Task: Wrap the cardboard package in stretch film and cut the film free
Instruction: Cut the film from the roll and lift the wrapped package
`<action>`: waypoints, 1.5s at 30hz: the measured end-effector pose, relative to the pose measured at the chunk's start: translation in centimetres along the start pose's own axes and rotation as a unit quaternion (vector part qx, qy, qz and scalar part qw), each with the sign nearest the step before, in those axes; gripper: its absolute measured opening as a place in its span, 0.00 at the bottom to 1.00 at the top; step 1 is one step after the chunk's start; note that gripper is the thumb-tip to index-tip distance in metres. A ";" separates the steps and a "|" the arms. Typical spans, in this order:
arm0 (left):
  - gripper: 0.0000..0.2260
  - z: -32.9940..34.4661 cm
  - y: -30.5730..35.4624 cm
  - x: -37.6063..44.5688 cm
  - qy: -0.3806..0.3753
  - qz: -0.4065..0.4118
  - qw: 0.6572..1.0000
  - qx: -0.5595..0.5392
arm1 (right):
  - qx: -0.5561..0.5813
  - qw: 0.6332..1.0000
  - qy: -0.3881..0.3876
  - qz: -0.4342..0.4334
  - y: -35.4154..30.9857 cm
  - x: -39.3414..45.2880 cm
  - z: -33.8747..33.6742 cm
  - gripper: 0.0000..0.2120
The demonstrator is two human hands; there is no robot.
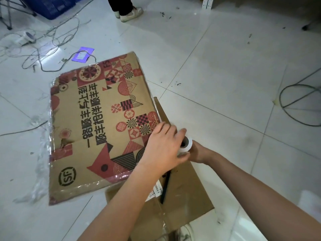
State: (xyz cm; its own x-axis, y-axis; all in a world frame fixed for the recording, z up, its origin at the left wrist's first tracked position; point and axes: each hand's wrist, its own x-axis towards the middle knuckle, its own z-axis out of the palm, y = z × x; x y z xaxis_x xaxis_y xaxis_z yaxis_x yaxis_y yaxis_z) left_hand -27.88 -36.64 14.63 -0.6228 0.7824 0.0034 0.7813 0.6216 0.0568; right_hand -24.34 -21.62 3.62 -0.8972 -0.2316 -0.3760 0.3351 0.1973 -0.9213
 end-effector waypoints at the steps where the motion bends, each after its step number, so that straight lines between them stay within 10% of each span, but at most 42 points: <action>1: 0.30 -0.1 -0.2 0.5 -0.013 0.004 1.000 -0.006 | -0.010 1.000 0.003 -0.008 0.2 0.0 -0.1 0.22; 5: 0.27 0.2 -1.3 1.5 -0.027 0.062 0.998 0.013 | 0.094 0.984 0.153 0.023 2.3 -1.1 1.6 0.26; 8: 0.28 0.5 -1.7 1.7 0.001 0.071 0.997 -0.028 | 0.072 0.901 0.353 0.240 4.4 -3.1 5.3 0.17; 16: 0.26 2.2 -1.7 1.1 0.090 0.063 0.987 -0.113 | -0.126 0.916 0.111 0.366 9.2 -3.1 15.0 0.08; 23: 0.28 2.8 -1.9 0.6 0.111 0.066 0.985 -0.115 | -0.182 0.884 0.148 0.405 10.7 -0.6 18.7 0.26; 45: 0.15 1.5 -2.6 0.9 0.019 0.039 0.977 -0.208 | 0.138 0.890 0.300 0.313 5.8 -9.4 14.7 0.08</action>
State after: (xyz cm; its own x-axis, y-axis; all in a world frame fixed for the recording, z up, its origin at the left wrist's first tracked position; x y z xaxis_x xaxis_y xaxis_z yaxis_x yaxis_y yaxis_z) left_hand -30.42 -37.55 13.02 -0.5699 0.8194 0.0610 0.7463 0.4852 0.4557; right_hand -9.75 -32.34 0.33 -0.4741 0.4085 -0.7799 0.8069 -0.1528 -0.5706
